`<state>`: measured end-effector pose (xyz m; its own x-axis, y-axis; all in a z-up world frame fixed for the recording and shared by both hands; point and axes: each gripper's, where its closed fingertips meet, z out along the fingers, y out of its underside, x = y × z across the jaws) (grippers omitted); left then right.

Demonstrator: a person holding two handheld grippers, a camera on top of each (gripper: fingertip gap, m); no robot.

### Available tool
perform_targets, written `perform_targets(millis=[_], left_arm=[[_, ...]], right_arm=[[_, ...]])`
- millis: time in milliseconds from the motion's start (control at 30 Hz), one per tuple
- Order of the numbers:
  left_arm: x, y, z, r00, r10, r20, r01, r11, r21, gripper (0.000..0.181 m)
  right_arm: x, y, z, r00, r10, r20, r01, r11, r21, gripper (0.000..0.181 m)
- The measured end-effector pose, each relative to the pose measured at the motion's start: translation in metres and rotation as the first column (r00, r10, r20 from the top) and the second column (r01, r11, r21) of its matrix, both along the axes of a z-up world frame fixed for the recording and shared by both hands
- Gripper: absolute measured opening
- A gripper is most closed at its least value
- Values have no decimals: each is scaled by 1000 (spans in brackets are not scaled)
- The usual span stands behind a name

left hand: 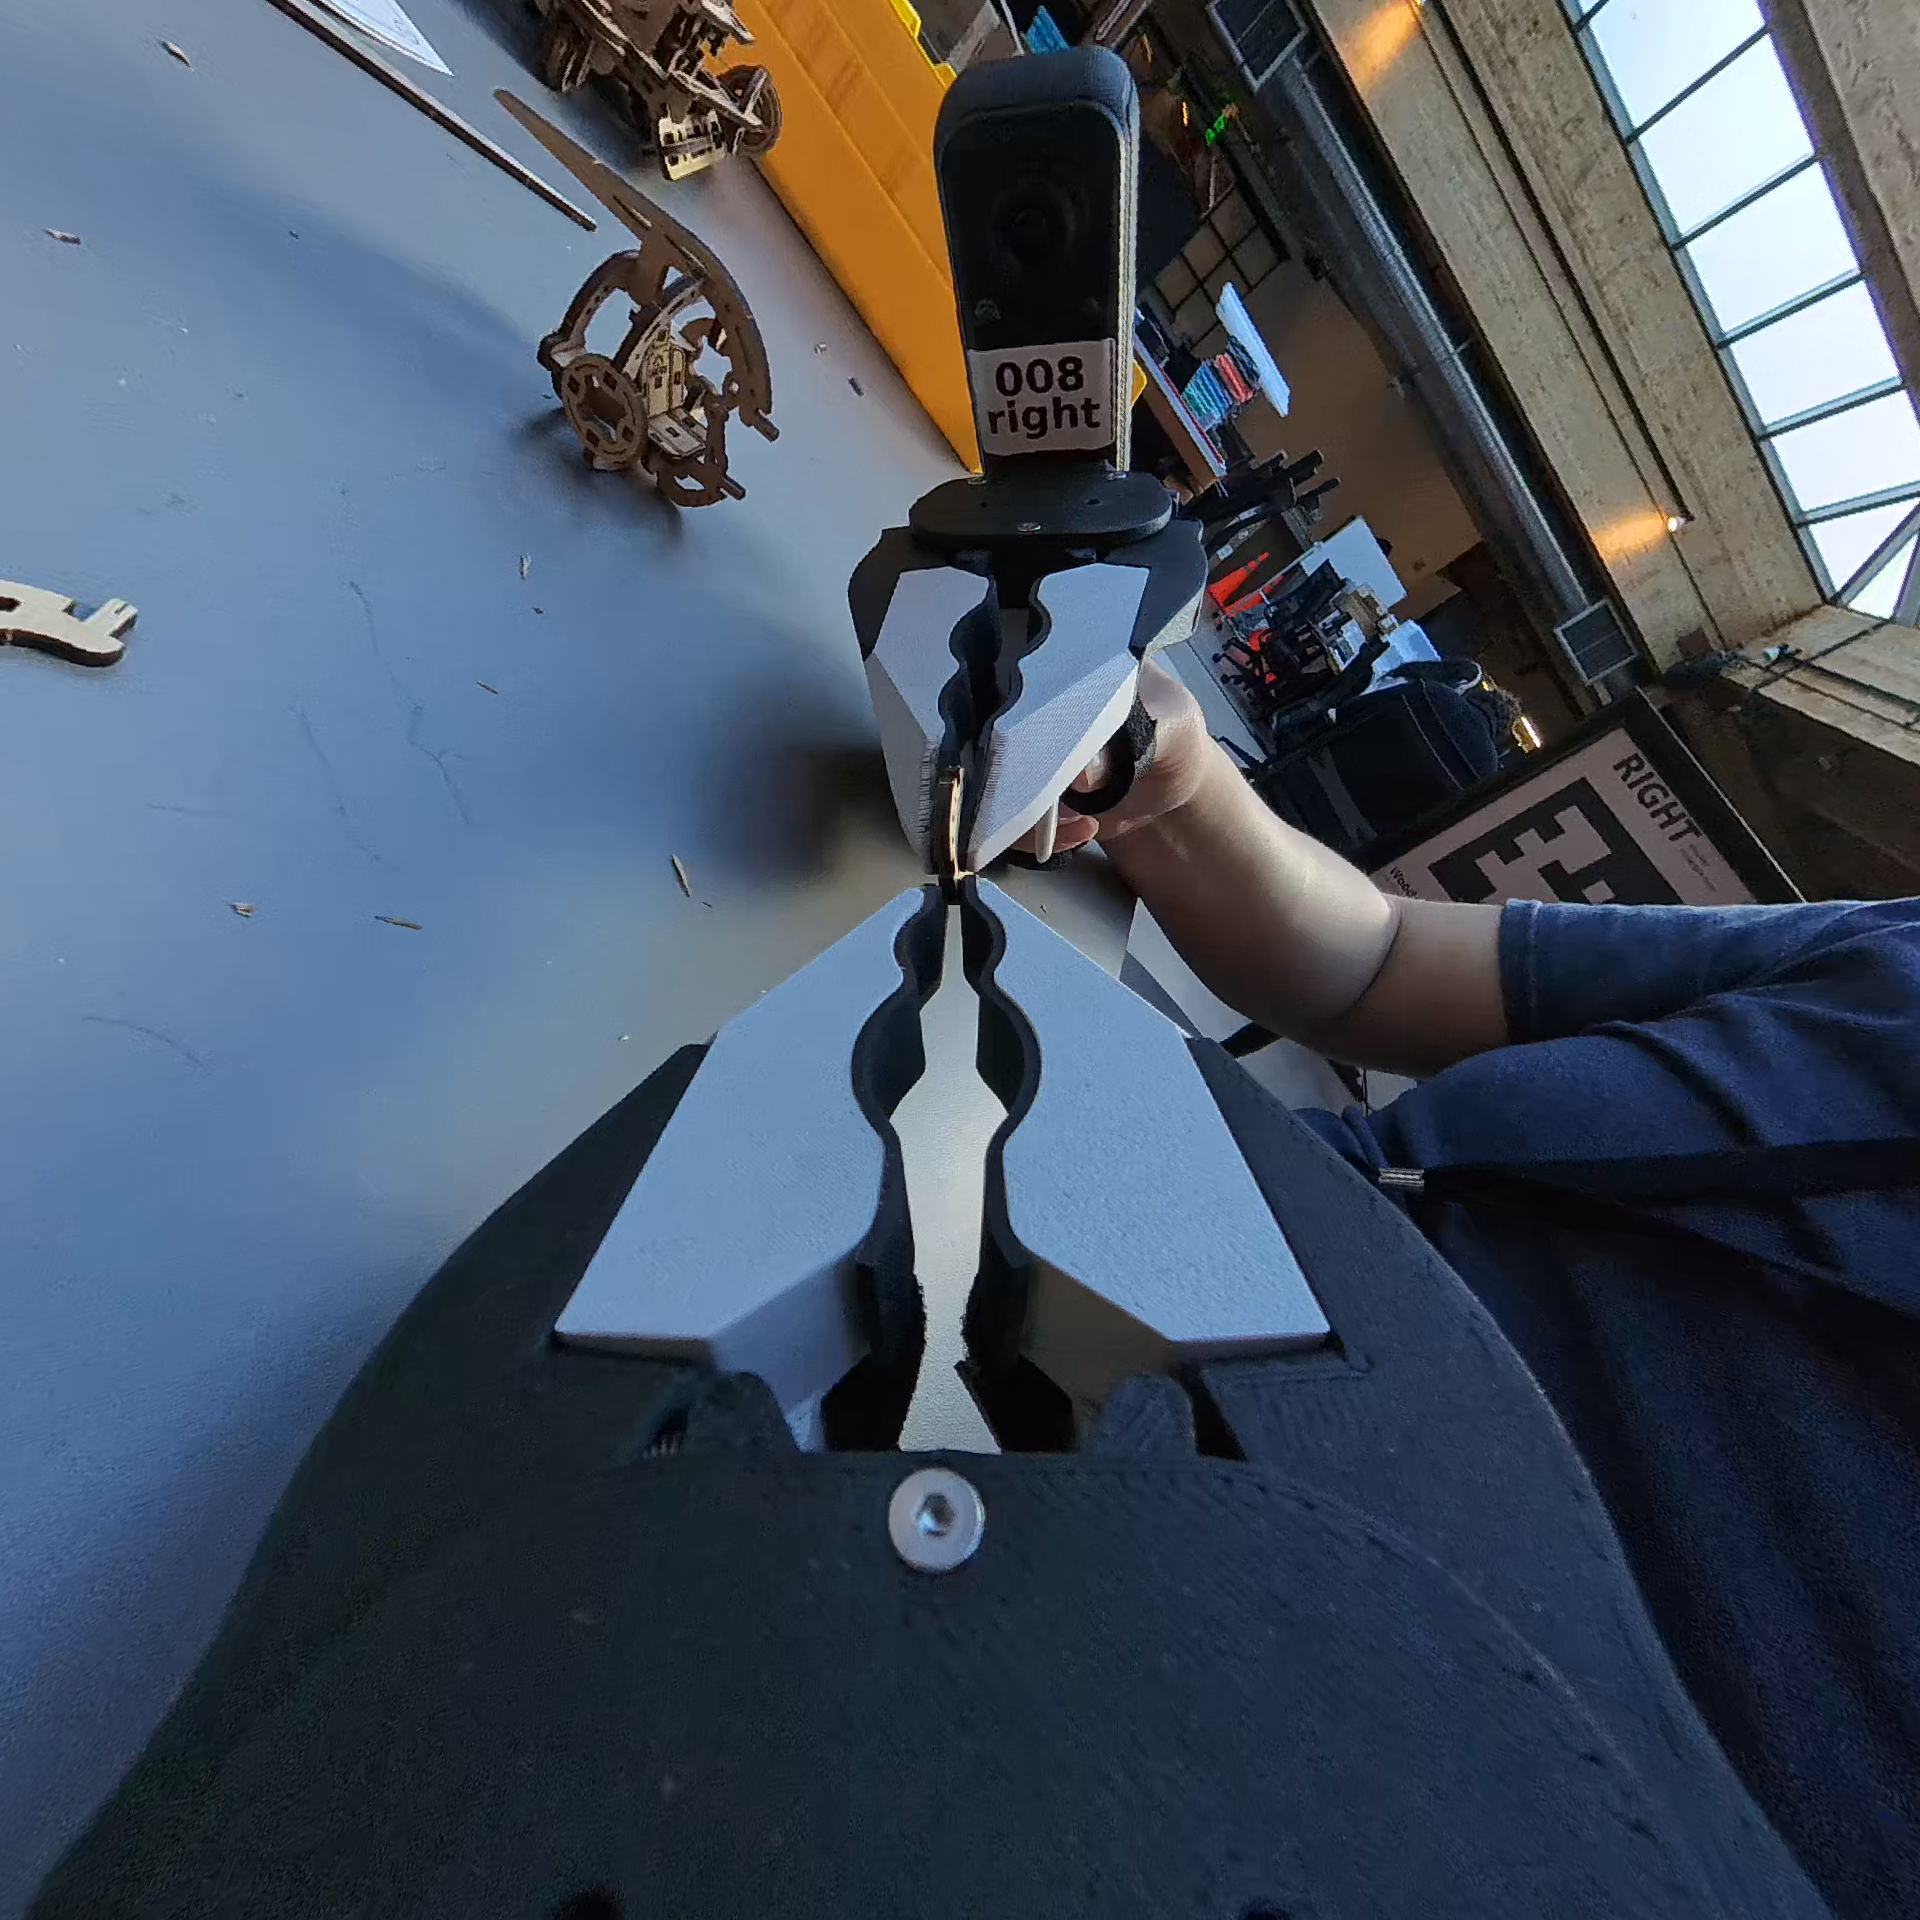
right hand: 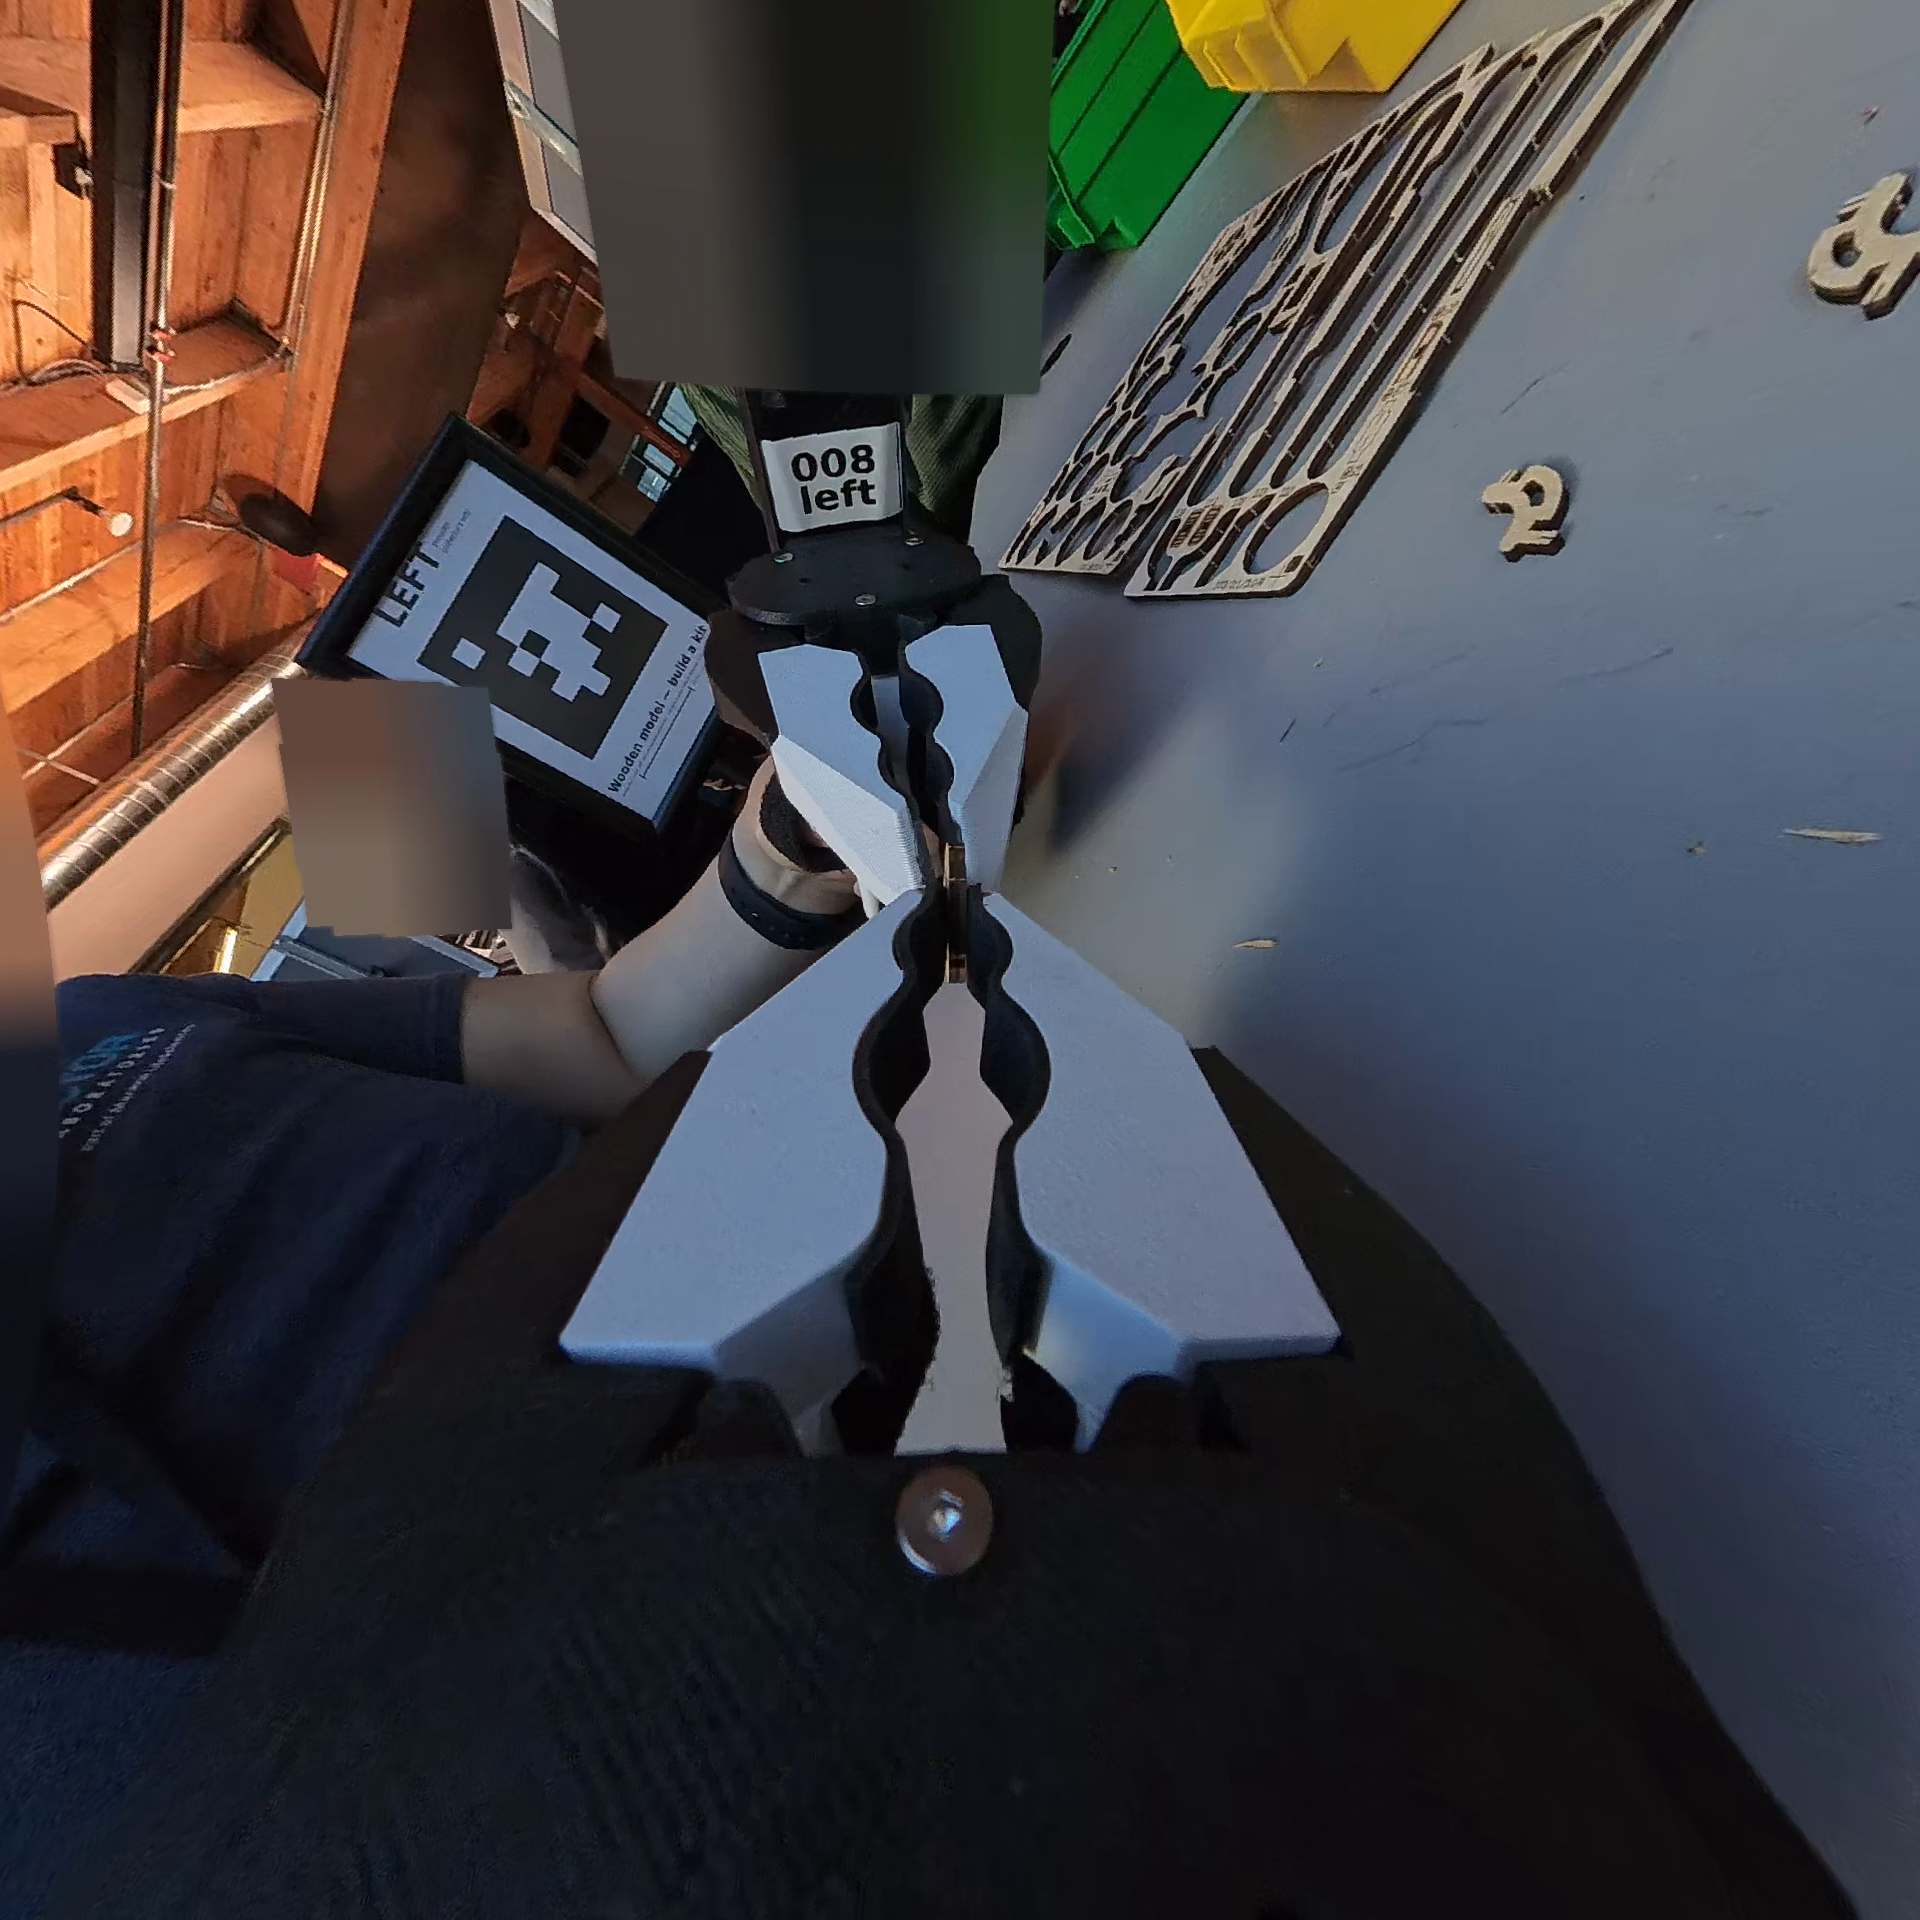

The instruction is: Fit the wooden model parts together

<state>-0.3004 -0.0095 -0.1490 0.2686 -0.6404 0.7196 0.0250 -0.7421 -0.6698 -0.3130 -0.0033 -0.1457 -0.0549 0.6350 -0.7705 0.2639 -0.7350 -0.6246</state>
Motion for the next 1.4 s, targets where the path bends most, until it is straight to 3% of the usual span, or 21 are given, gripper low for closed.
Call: perform_targets(millis=[967, 1100, 1267, 1400], left_arm=[[-1, 3, -8, 999, 20, -25, -21, 999, -50, 1], [2, -8, -4, 997, -72, -1, 72, 997, -40, 1], [9, -19, -12, 984, -162, -72, 159, 986, -44, 1], [2, -4, 4, 997, -63, 37, 64, 998, -8, 1]], right_arm=[[0, 3, -8, 997, -55, 57, 50, 995, 81, 0], [3, -8, -3, 998, 54, 17, -54, 999, -7, 0], [12, -20, -14, 980, 170, 101, -171, 985, 0, 0], [12, -2, 1, 998, 55, -5, -55, 998, -26, 0]])
